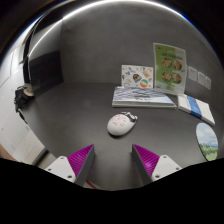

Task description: Arrange mouse

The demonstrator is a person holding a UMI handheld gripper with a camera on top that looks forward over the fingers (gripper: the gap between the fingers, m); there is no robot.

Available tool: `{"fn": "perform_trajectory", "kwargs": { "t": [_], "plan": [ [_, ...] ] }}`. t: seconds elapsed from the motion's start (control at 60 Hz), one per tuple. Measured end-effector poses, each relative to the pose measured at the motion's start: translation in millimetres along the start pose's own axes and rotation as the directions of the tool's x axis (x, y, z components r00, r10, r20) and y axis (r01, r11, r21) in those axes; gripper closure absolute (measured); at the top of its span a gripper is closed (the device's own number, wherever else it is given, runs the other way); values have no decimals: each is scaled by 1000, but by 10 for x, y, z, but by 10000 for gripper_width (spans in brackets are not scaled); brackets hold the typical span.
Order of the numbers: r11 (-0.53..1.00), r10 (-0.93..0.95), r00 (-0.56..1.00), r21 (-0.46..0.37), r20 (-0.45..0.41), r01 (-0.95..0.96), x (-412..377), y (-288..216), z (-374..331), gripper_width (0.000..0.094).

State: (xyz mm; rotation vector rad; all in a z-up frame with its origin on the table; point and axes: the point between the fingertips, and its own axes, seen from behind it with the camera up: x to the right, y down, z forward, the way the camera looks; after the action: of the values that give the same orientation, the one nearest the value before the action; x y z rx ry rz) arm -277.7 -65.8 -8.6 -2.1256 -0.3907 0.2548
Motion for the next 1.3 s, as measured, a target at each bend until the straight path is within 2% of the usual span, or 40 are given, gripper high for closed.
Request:
{"fn": "perform_trajectory", "kwargs": {
  "t": [0.05, 0.183, 0.383, 0.433, 0.45, 0.467, 0.5, 0.533, 0.55, 0.567, 0.6, 0.633, 0.65, 0.667, 0.8, 0.917, 1.0, 1.067, 1.133, 1.2, 1.3],
  "plan": [
    [1000, -4, 998, 20, -58, 5, 18, -131, 185, 130],
    [996, 87, 983, -10, -164, -90, 127, -333, 524, 131],
    [986, 156, 955, -9, -252, -164, 267, -583, 898, 134],
    [984, 172, 946, 3, -276, -178, 271, -617, 945, 175],
    [985, 169, 943, 8, -288, -174, 280, -627, 954, 153],
    [985, 169, 941, 12, -292, -173, 272, -636, 967, 234],
    [984, 173, 943, 12, -284, -177, 221, -647, 1002, 396],
    [983, 175, 938, 7, -298, -181, 223, -640, 1012, 402],
    [983, 173, 937, -1, -304, -181, 221, -635, 1010, 370],
    [983, 172, 936, -8, -309, -183, 221, -638, 997, 436],
    [982, 173, 933, -20, -315, -188, 212, -634, 993, 461],
    [981, 174, 933, -24, -315, -192, 187, -641, 991, 472],
    [982, 171, 935, -26, -312, -188, 168, -643, 990, 419],
    [983, 165, 937, -26, -308, -181, 150, -648, 991, 502],
    [997, 74, 960, -9, -269, -80, -87, -775, 875, 522],
    [991, 86, 976, 121, -203, -62, -166, -1279, 431, 524],
    [974, 65, 972, 224, -226, -13, 238, -1725, -110, 526],
    [957, 59, 955, 290, -291, 29, 835, -1944, -585, 526],
    [948, 63, 928, 313, -367, 60, 1564, -1980, -993, 529],
    [952, 67, 904, 297, -422, 68, 2324, -1815, -1223, 529],
    [983, 57, 896, 182, -441, 27, 3144, -1140, -1115, 532]
  ]
}}
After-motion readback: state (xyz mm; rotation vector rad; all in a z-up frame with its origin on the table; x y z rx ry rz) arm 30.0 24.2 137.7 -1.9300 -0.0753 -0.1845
